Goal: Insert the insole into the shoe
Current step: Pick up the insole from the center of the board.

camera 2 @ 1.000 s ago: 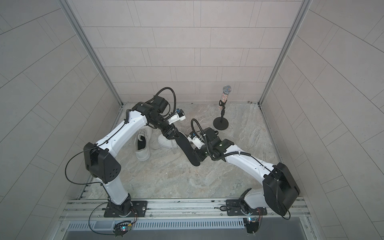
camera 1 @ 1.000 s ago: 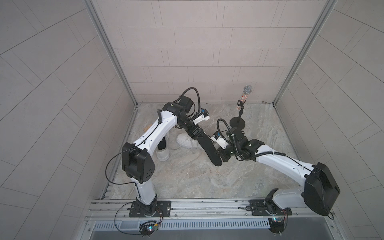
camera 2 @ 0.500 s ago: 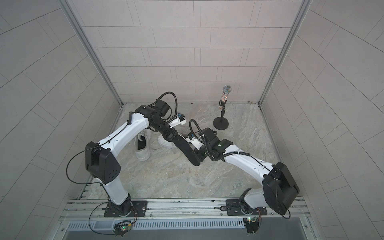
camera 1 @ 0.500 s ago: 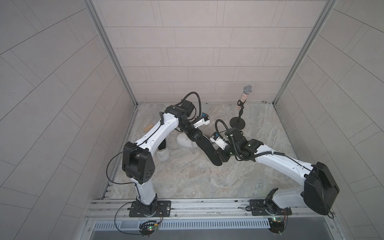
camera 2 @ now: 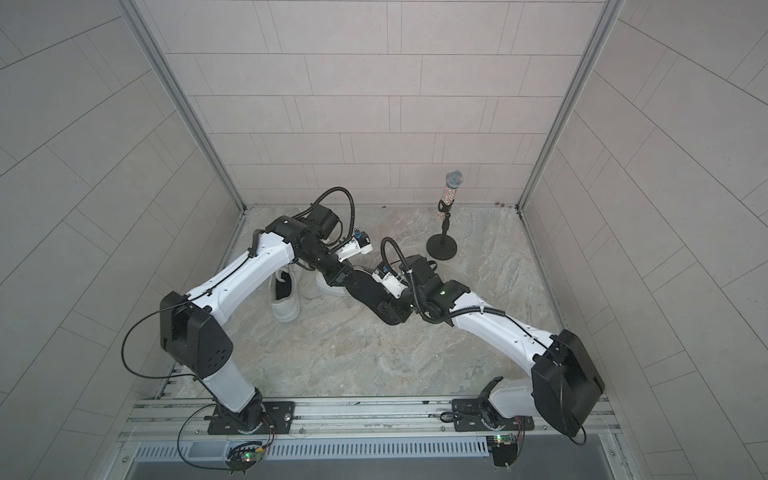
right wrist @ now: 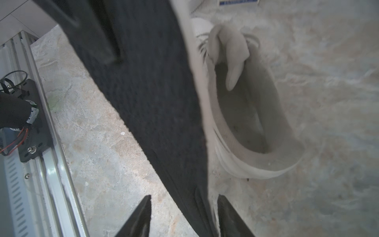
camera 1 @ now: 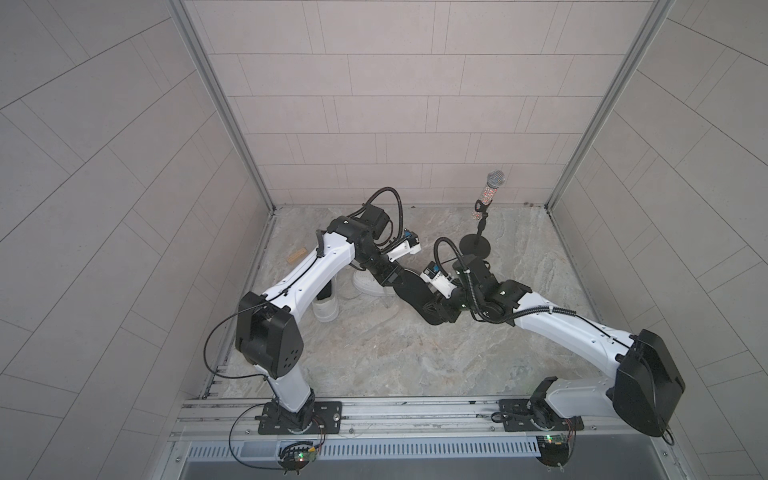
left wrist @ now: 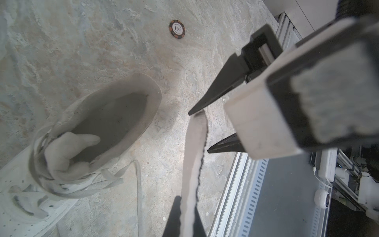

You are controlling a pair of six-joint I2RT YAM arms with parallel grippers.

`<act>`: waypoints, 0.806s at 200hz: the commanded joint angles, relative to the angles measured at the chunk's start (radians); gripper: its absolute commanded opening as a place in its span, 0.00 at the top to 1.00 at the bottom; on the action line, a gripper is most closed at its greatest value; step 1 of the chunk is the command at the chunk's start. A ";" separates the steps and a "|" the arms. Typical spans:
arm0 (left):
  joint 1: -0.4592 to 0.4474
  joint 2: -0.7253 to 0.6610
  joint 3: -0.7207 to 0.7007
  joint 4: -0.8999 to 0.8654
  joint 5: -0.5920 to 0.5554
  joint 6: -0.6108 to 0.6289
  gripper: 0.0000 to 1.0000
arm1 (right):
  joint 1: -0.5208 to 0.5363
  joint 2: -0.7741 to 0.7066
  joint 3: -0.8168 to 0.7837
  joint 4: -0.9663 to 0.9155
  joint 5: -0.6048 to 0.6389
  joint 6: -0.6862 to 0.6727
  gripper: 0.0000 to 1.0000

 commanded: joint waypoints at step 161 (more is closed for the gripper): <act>-0.022 -0.008 0.022 0.032 -0.036 -0.251 1.00 | 0.095 -0.052 -0.083 0.288 0.303 -0.061 0.97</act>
